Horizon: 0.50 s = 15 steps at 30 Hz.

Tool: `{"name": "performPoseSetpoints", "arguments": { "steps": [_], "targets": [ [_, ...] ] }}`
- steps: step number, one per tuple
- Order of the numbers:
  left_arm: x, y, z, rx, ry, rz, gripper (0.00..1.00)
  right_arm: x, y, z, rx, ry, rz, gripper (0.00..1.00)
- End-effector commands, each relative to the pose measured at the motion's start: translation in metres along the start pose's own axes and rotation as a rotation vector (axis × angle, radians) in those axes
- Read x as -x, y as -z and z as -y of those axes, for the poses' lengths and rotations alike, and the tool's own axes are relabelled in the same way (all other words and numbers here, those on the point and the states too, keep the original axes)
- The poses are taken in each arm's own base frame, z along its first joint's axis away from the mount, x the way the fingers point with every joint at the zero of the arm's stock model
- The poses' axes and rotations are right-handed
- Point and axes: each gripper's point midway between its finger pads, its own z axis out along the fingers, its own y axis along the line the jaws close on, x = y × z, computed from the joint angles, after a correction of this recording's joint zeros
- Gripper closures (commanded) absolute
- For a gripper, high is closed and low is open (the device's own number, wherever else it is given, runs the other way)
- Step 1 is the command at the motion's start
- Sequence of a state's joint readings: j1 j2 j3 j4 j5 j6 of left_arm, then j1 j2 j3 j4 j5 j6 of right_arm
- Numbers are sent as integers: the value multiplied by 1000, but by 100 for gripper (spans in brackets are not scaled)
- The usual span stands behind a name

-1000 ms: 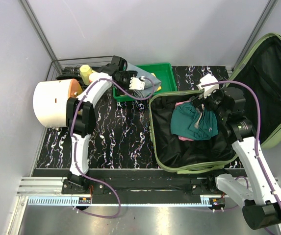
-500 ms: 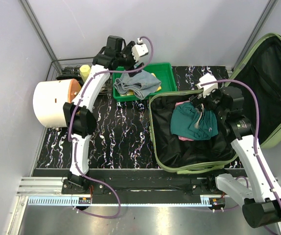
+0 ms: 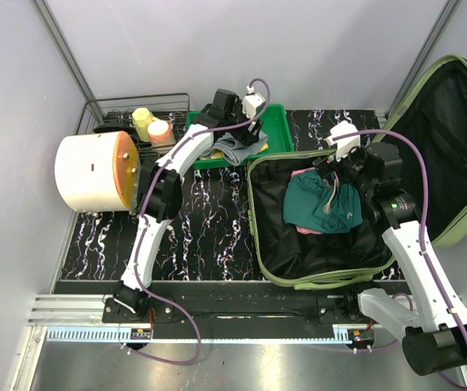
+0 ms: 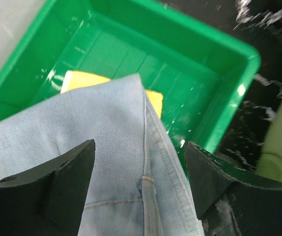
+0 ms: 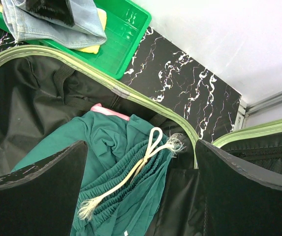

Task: Open, take out, and arrange the luggage

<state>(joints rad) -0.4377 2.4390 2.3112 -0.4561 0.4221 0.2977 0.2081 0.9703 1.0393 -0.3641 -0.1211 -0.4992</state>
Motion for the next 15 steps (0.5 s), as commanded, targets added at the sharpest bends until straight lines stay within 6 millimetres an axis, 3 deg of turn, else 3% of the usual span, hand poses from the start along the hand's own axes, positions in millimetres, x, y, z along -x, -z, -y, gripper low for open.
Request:
{"name": "performPoseSetpoints", "arguments": {
  "steps": [1,4,6,7,8,11,13,15],
  "targets": [
    [-25,-22,-27,172,-88,-65,25,7,0,7,-33,-13,22,0],
    [-53,-31,-43,266,-130,-153,33,7,0,7,-33,-14,19,0],
    [-59,-32,-48,289,-131,-170,40,6,0,7,-35,-16,16,0],
    [-59,-32,-49,294,-125,-170,46,5,0,7,-35,-17,15,0],
    [-57,-32,-47,293,-98,-158,60,4,-1,6,-32,-18,13,0],
    [-18,-31,-44,285,13,-8,90,4,-2,6,-31,-26,12,0],
    [16,-24,-36,229,151,119,98,2,-3,6,-30,-32,4,0],
    [54,-13,-41,206,248,277,100,4,-4,5,-28,-36,8,0]
  ]
}}
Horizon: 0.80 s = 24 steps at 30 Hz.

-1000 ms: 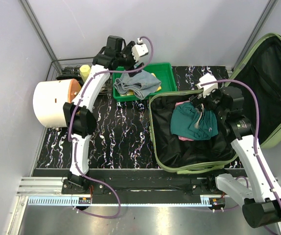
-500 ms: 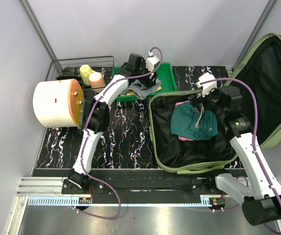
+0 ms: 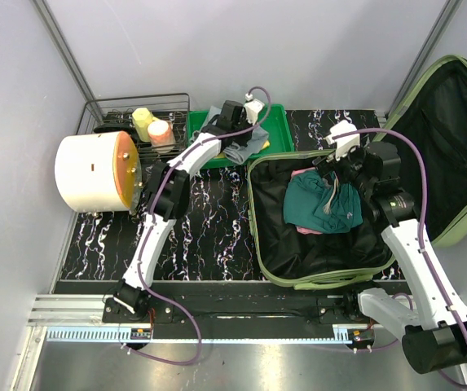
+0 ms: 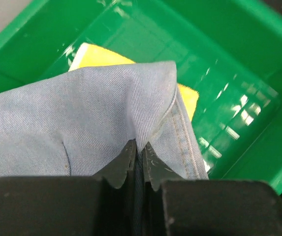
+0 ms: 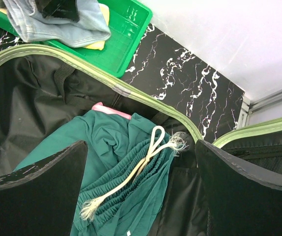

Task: Open, take out, and arrange the luggage

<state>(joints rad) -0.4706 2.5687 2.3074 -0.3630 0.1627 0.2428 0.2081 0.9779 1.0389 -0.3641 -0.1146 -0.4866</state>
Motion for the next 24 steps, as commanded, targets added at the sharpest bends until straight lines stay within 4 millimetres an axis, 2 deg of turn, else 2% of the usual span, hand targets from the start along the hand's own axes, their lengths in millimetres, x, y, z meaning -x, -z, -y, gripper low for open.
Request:
{"name": "performPoseSetpoints", "arguments": {
  "steps": [1,2,5,8,9,10,12,13,14,15,16,17,18,19,20,21,22,23,24],
  "targets": [
    [125,46,-13,-71,360,404,100,6,-3,6,-26,-23,16,0],
    [146,54,-18,-82,399,488,100,7,-2,6,-31,-24,19,0],
    [175,64,-23,-79,515,600,100,5,-1,7,-36,-26,15,0],
    [193,69,-26,-60,570,702,100,5,-1,7,-36,-27,15,0],
    [192,63,-21,-57,559,706,87,5,-1,7,-36,-27,15,0],
    [198,63,-21,-31,509,723,85,4,-1,6,-34,-27,15,0],
    [183,47,-17,-6,473,676,77,5,-1,7,-33,-23,13,0],
    [174,41,-21,24,466,654,50,4,-2,7,-33,-20,12,0],
    [165,36,-22,31,463,620,41,3,-3,6,-31,-17,9,0],
    [164,40,-24,37,448,609,34,5,-2,8,-36,-15,12,0],
    [148,36,-26,51,424,565,21,4,-2,8,-37,-14,10,0],
    [145,42,-33,56,410,563,13,4,-2,8,-37,-12,10,0],
    [158,62,-34,39,378,586,11,4,-2,8,-40,-15,9,0],
    [145,62,-27,-9,329,552,11,4,-2,7,-36,-16,12,0],
    [141,70,-32,-18,314,537,11,5,-1,6,-33,-23,17,0],
    [150,88,-34,-32,289,545,11,4,-1,5,-28,-26,16,0],
    [147,93,-30,-71,246,524,11,4,-2,4,-24,-31,16,0],
    [134,97,-36,-75,253,466,15,3,-3,2,-13,-38,14,0],
    [136,106,-38,-86,241,452,16,1,-6,1,-10,-46,3,0]
  ]
}}
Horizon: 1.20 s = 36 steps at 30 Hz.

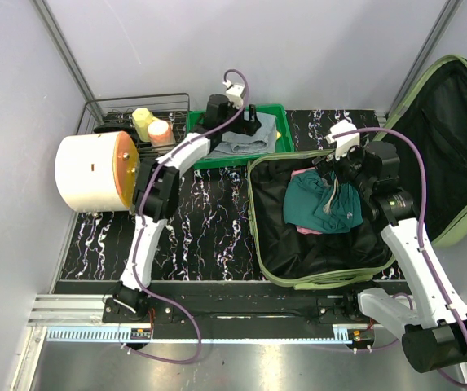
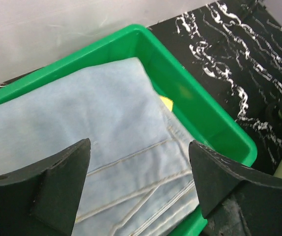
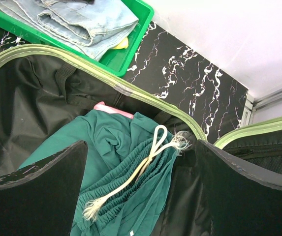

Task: Open, take out, and arrange the luggage

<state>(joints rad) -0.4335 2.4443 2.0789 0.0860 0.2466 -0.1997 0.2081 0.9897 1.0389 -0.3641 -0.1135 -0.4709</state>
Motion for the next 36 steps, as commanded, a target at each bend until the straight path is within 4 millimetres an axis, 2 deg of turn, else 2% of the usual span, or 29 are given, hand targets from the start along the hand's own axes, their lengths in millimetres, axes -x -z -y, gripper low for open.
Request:
{"name": "performPoseSetpoints", "arguments": {
  "steps": [1,2,3,4,5,6,7,8,9,10,11,12,13,14,16,17,18,20,25,26,28,29,31,34,36],
  "targets": [
    [99,63,0,-82,-131,75,17,2,-4,2,-10,-37,3,0],
    [87,72,-10,-73,-113,2,17,-1,-6,0,-1,-51,-13,0],
    [93,83,-4,-110,-140,-10,18,-9,-9,-6,29,-63,-58,0],
    [85,92,-5,-114,-133,-59,18,-12,-10,-12,66,-78,-74,0],
    [87,101,-5,-121,-152,-69,17,-17,-10,-20,105,-83,-100,0],
    [100,117,6,-152,-215,-54,14,-34,-11,-33,170,-97,-181,0],
    [87,125,5,-157,-224,-91,13,-42,-10,-41,218,-104,-220,0],
    [89,134,10,-166,-250,-89,12,-46,-9,-52,272,-121,-246,0],
    [105,151,19,-177,-310,-57,11,-59,-6,-62,325,-135,-307,1],
    [93,157,19,-181,-315,-81,11,-62,-4,-68,364,-132,-323,2],
    [94,165,21,-184,-329,-81,11,-64,-2,-76,419,-113,-325,2],
    [104,178,28,-190,-361,-61,10,-74,1,-82,457,-105,-363,3],
    [94,182,29,-196,-351,-90,10,-79,2,-86,492,-62,-365,6],
    [97,191,32,-196,-356,-87,10,-88,3,-88,507,-42,-385,7],
    [87,197,36,-217,-339,-117,10,-101,3,-91,552,54,-386,10],
    [89,202,41,-224,-337,-112,11,-112,5,-96,576,81,-399,12],
    [82,203,41,-232,-320,-127,11,-116,5,-97,587,111,-394,13],
    [81,207,45,-237,-308,-128,11,-128,5,-100,617,170,-393,16],
    [71,211,45,-238,-280,-150,11,-136,1,-103,631,288,-333,22],
    [71,212,46,-239,-281,-150,12,-143,2,-106,637,300,-338,23],
    [70,212,46,-240,-275,-155,12,-146,2,-108,648,372,-313,25],
    [70,211,46,-242,-276,-155,12,-156,5,-114,670,392,-326,25],
    [71,210,45,-242,-270,-154,12,-165,3,-114,679,466,-325,21],
    [71,209,46,-246,-269,-159,12,-186,-3,-113,681,545,-349,9],
    [70,208,45,-245,-267,-162,12,-198,-10,-111,675,590,-368,7]
  ]
}}
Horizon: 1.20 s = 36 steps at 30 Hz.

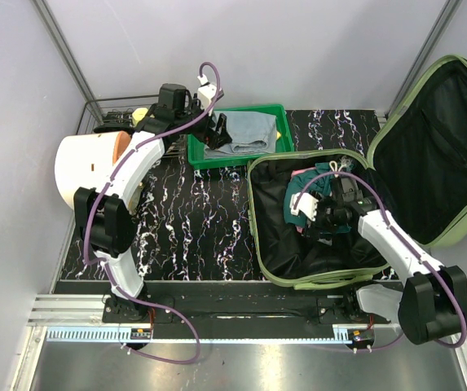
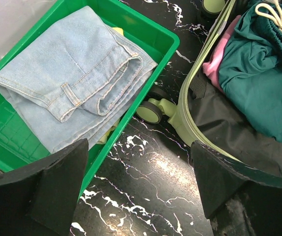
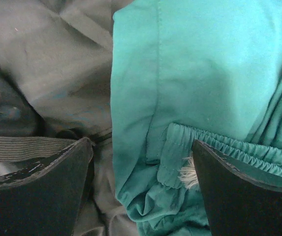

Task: Open, take out, and arrange the luggage

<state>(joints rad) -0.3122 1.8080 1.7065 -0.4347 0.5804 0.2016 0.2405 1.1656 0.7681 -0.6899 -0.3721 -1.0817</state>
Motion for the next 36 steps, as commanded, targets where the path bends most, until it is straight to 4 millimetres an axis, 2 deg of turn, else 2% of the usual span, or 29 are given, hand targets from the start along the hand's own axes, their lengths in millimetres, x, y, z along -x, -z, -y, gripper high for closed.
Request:
{"name": "performPoseSetpoints", "arguments": {
  "steps": [1,4,6,9,10,11,14,15,16,18,19,21,22,24,25,27,28,29,31,33,34,35,36],
  "targets": [
    [23,7,3,-15,-25,54,12,-14,-15,19,-57,166,-57,7],
    [23,7,3,-13,-18,55,12,-18,-20,39,-131,196,-89,11],
    [24,8,4,-12,-19,56,12,-21,-21,54,-192,229,-117,20],
    [22,8,3,-10,-22,53,12,-33,-24,61,-229,309,-176,36],
    [23,8,3,-9,-22,54,12,-40,-27,58,-228,319,-191,41],
    [23,8,2,-6,-18,54,12,-39,-27,62,-249,328,-189,53],
    [25,9,3,-6,-27,59,12,-35,-24,64,-260,308,-177,69],
    [25,9,2,-5,-28,57,12,-31,-22,64,-264,276,-160,87],
    [26,10,2,-2,-33,61,12,-20,-15,73,-290,255,-137,98],
    [27,11,3,-4,-34,61,12,-6,-8,75,-290,156,-85,100],
    [28,11,3,-3,-38,65,12,13,5,90,-321,126,-37,100],
    [30,12,4,-7,-33,69,12,33,14,92,-303,-4,45,100],
    [31,12,4,-6,-27,70,12,54,31,107,-330,-22,99,100],
    [36,13,5,-6,-8,80,12,73,38,109,-297,-118,167,100],
    [38,13,5,-8,0,81,12,89,52,119,-314,-129,214,100],
    [49,16,7,-14,28,102,12,105,58,119,-277,-207,277,100],
    [51,16,7,-17,49,105,12,117,68,126,-289,-223,312,100],
    [60,18,10,-34,89,124,12,123,68,128,-279,-254,330,100],
    [65,17,12,-57,161,135,12,140,77,135,-262,-339,386,100],
    [65,14,22,-117,307,144,13,150,68,140,-215,-457,421,100],
    [61,10,27,-151,370,136,13,158,70,146,-211,-492,442,100],
    [49,6,40,-217,511,99,13,161,60,154,-198,-533,456,100],
    [49,3,44,-254,545,116,11,168,59,155,-172,-613,485,100]
  ]
}}
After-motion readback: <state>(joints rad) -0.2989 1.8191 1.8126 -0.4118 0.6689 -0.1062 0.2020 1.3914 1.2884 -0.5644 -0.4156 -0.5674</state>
